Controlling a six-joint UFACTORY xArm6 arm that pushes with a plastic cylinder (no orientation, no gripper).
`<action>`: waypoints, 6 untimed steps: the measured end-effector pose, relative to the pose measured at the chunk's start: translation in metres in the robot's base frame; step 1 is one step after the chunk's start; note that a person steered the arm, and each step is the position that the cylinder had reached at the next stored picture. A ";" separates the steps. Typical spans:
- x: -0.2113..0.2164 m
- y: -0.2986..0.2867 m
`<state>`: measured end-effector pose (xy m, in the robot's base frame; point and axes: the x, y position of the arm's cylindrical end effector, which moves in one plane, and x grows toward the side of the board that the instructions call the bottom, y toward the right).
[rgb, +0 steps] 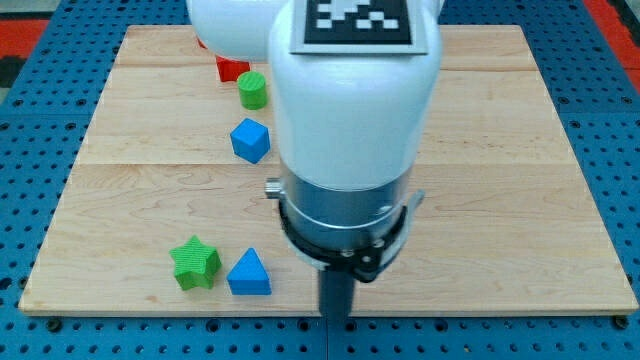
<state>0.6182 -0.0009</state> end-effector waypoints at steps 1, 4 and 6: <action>-0.026 -0.039; 0.000 -0.125; -0.044 -0.153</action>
<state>0.5740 -0.1535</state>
